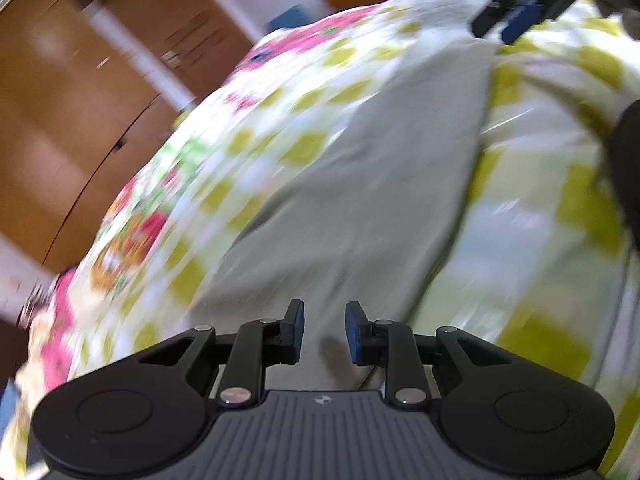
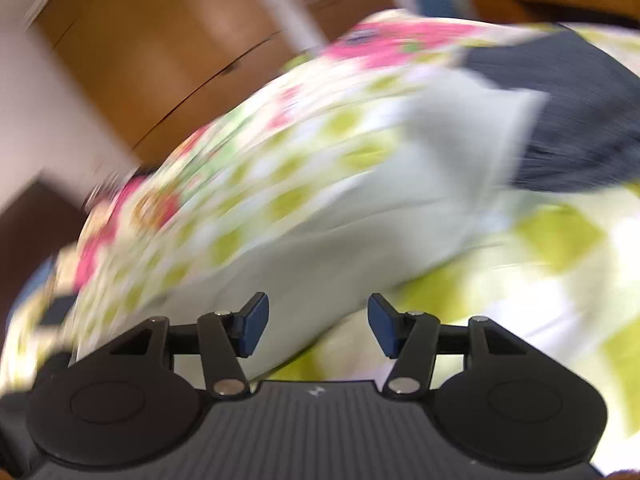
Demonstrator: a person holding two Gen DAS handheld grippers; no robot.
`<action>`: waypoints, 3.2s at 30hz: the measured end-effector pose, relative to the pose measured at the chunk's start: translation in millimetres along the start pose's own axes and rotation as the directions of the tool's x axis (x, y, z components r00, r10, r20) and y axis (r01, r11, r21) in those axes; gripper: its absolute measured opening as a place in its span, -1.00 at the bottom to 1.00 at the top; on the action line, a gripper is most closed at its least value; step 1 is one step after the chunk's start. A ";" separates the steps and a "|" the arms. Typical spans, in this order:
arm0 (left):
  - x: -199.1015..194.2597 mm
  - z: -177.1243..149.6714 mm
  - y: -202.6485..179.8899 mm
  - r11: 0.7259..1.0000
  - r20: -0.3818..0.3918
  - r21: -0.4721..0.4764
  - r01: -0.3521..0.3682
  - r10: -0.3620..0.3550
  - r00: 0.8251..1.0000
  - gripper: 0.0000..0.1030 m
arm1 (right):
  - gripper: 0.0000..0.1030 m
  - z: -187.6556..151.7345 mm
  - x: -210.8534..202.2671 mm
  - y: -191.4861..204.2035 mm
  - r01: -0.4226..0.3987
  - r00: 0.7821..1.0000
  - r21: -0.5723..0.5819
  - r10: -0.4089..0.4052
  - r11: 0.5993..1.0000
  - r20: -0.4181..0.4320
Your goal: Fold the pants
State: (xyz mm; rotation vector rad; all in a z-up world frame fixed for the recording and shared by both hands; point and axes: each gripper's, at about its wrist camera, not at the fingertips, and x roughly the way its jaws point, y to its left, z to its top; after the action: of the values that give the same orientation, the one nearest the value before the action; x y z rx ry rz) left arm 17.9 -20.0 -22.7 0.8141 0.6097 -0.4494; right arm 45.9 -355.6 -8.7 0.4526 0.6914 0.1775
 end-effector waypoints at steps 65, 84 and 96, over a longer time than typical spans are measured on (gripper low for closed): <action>-2.3 -183.6 150.6 0.861 -0.093 -0.495 -0.115 0.079 0.993 0.52 | 0.12 -125.9 141.4 362.3 -0.591 0.791 -0.678 0.151 0.437 -0.592; 3.5 -208.5 181.8 0.639 -0.051 -0.764 0.087 -0.194 0.980 0.11 | 0.18 -175.4 151.2 375.6 -0.455 0.882 -0.820 0.048 0.346 -0.469; -23.8 -241.2 211.1 0.620 -0.071 -0.784 0.026 -0.131 0.989 -0.39 | -0.73 -178.2 179.9 420.3 -0.512 0.834 -0.672 0.123 0.535 -0.537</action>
State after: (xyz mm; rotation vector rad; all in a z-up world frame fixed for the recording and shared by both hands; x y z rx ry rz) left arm 45.1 300.2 -23.3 -0.0430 0.8699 -0.1647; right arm 62.7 133.7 -40.2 -0.3782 0.8743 0.9517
